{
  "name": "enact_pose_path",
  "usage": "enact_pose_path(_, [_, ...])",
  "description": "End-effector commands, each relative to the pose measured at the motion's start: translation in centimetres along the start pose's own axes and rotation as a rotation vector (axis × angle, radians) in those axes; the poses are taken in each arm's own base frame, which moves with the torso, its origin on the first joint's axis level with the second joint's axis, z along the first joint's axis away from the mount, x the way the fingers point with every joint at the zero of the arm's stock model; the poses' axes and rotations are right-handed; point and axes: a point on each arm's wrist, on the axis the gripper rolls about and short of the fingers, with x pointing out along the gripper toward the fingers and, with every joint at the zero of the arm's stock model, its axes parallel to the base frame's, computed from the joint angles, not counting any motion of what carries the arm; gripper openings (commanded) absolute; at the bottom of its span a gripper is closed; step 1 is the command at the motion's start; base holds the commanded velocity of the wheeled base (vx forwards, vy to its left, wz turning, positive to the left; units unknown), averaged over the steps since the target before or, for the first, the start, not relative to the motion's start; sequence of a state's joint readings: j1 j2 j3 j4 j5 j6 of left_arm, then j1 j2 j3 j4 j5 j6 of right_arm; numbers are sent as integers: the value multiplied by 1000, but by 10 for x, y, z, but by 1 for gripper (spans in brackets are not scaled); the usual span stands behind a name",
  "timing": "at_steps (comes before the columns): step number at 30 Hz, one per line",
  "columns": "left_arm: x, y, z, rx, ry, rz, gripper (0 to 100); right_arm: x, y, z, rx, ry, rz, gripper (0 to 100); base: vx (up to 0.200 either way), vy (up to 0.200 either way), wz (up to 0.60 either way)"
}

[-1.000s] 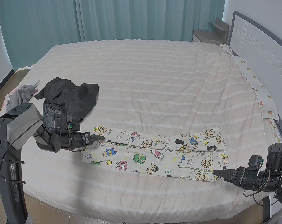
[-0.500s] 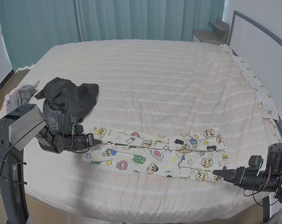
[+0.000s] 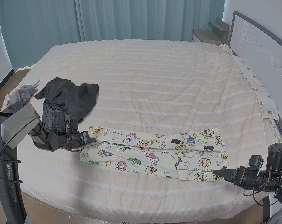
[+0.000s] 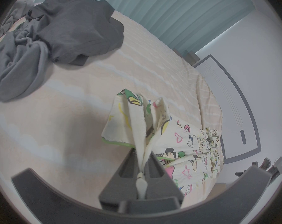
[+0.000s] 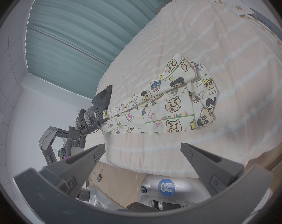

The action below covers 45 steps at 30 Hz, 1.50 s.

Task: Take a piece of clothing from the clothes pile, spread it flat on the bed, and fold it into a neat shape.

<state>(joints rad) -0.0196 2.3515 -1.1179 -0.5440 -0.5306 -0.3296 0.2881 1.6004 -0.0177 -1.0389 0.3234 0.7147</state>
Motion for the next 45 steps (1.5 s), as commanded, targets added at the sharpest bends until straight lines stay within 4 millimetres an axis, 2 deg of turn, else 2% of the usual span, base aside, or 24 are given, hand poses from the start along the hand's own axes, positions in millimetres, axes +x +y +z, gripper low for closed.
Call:
enact_pose_path(1, [-19,-1,9,-21,-15,6,0,-2,-2,-4,6,11,-10,100,0,0,0])
enact_pose_path(5, [-28,1,14,-72,-26,13,0,-2,-3,-4,6,12,-11,100,0,0,0])
enact_pose_path(16, [-54,24,22,-131,-70,44,0,-2,-3,-3,8,11,-14,100,0,0,0])
enact_pose_path(22, [-86,42,26,-179,-104,28,0,-1,-4,-3,10,11,-16,100,0,0,0])
enact_pose_path(25, [-110,54,32,-208,-139,42,0,-2,-3,-3,9,10,-15,100,0,0,0])
enact_pose_path(32, [-152,67,42,-252,-192,45,0,-2,-3,-3,11,10,-15,100,0,0,0])
enact_pose_path(34, [-158,65,44,-252,-202,50,0,-2,-3,-3,10,9,-14,100,0,0,0])
enact_pose_path(35, [-166,61,47,-246,-216,53,0,-2,-3,-3,10,7,-14,100,0,0,0])
enact_pose_path(38, [-173,50,50,-244,-217,58,0,-2,-3,-3,11,4,-14,100,0,0,0])
enact_pose_path(41, [-173,25,52,-221,-193,35,0,-2,-3,-2,10,2,-12,100,0,0,0])
enact_pose_path(45, [-157,-20,50,-166,-156,66,0,-3,-3,-2,10,-1,-11,100,0,0,0])
